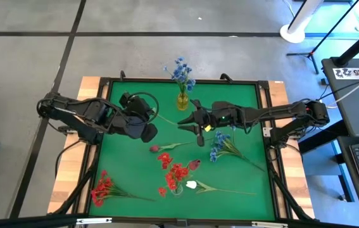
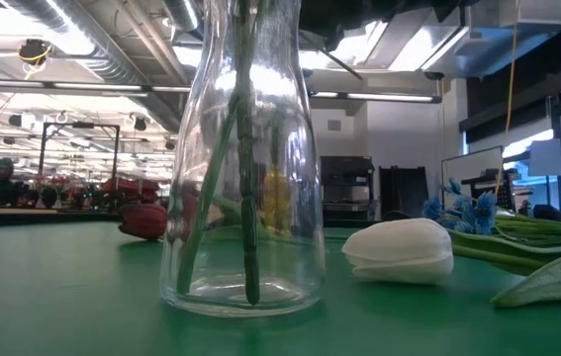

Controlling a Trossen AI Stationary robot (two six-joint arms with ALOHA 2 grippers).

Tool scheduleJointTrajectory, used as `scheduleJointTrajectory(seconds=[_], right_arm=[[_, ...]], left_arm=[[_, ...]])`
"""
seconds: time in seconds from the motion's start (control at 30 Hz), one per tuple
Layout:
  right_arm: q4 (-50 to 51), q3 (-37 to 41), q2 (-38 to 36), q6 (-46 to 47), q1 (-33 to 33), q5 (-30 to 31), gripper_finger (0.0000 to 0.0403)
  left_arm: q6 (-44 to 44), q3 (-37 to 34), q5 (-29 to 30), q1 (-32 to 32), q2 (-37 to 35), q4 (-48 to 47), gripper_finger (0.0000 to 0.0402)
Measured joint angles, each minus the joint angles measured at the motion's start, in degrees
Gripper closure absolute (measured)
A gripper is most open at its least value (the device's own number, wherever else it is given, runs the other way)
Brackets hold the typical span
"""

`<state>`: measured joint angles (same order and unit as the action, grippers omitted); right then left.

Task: Sort flowers into vase by color
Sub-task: Put the top white flower into the yellow vase

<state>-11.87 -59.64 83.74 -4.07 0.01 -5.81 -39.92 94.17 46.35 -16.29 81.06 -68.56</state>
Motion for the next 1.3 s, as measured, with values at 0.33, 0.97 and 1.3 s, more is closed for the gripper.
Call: scheduleJointTrajectory(seconds=[0.33,0.97,1.3], right_arm=[[0.0,0.0,0.0,1.0,0.0,0.8,0.0254],[1.1,0.0,0.0,2.3,0.0,3.9,0.0269],[1.1,0.0,0.0,2.3,0.0,3.7,0.0269]], left_arm=[[0.0,0.0,0.0,0.0,0.0,0.0,0.0401],[0.0,0.0,0.0,-1.9,0.0,1.8,0.0401],[0.0,0.0,0.0,-1.9,0.0,1.0,0.0401]])
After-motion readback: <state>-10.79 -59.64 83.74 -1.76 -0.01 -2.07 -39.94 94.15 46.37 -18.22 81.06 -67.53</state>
